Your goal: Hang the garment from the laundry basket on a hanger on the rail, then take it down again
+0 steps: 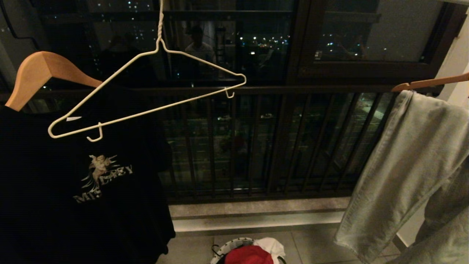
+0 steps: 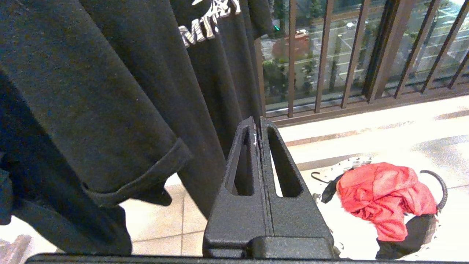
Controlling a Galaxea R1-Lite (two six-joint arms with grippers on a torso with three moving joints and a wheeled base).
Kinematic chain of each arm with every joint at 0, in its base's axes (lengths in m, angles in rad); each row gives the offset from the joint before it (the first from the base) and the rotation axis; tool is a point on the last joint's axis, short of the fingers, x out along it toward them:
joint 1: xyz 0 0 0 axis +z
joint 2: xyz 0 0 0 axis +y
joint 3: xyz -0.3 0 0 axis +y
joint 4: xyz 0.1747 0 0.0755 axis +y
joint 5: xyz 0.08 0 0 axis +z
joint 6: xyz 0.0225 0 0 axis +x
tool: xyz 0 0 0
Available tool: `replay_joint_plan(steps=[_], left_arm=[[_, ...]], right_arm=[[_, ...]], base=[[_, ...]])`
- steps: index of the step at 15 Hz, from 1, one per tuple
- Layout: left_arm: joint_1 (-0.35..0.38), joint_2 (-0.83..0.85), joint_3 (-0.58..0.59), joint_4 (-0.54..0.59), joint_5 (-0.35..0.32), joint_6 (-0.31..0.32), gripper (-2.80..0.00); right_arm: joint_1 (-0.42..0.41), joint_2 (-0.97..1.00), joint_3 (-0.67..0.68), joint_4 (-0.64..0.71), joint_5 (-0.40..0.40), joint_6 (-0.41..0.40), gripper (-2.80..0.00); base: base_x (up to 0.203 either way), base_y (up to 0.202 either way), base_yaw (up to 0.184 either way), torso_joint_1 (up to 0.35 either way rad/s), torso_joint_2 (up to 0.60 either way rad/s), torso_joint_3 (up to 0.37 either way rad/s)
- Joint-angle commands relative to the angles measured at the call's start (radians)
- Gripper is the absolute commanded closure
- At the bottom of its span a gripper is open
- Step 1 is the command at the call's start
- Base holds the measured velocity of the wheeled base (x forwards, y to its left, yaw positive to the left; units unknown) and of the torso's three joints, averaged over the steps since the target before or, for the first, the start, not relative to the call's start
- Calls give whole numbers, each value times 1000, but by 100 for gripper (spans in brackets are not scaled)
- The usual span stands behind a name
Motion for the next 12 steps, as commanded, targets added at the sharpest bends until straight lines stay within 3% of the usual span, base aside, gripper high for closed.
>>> replay_joint_plan(steps=[1, 5, 12], left_arm=[[0, -2, 3, 1, 0, -5, 0], [0, -2, 3, -1, 3, -25, 0], [0, -2, 4, -1, 10, -75, 0]], right_arm=[[0, -2, 39, 2, 1, -1, 0], [0, 0, 36, 16, -12, 44, 0], [0, -2, 36, 16, -12, 49, 0]], base=[[0, 0, 0, 0, 0, 0], [0, 0, 0, 0, 0, 0], [0, 0, 0, 0, 0, 0]])
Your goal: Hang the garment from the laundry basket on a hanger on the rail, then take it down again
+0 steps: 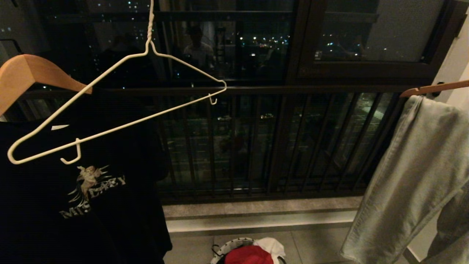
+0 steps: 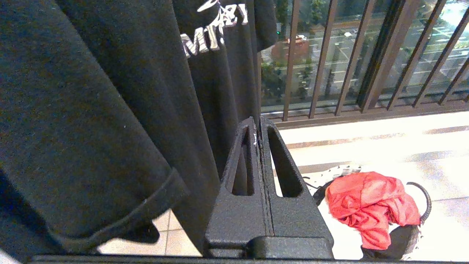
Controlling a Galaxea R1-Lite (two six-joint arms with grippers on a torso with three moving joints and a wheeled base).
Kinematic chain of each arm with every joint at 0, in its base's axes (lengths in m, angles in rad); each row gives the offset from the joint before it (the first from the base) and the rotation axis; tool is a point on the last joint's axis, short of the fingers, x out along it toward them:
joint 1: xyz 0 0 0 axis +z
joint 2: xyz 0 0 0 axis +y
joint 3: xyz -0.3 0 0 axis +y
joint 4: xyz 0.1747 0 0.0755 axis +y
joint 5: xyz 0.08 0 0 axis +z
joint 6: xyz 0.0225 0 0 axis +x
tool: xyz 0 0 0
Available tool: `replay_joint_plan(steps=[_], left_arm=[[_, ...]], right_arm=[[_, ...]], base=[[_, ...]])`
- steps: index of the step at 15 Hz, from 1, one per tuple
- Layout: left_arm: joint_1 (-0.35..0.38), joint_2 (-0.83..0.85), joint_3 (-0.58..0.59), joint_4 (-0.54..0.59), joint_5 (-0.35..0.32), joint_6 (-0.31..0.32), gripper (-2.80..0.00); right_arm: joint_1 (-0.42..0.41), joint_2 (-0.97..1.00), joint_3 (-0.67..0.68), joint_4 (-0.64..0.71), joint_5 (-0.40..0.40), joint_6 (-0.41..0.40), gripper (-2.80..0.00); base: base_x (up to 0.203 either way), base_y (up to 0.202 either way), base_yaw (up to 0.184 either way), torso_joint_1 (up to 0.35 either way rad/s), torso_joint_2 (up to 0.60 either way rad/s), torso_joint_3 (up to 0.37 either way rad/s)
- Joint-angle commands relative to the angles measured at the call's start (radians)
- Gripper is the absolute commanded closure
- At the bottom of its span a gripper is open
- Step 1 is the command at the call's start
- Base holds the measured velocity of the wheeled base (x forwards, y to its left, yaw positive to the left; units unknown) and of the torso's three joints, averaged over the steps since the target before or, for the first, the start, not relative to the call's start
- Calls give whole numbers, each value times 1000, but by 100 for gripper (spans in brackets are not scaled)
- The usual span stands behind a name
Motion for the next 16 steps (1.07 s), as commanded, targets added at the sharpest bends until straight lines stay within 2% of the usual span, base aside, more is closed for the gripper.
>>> replay_joint_plan(steps=[1, 16], left_arm=[[0, -2, -1, 1, -1, 0, 0], [0, -2, -1, 1, -1, -1, 0]], right_arm=[[0, 0, 0, 0, 1, 0, 0], [0, 0, 1, -1, -1, 1, 0]], base=[[0, 0, 0, 0, 0, 0], [0, 0, 0, 0, 0, 0]])
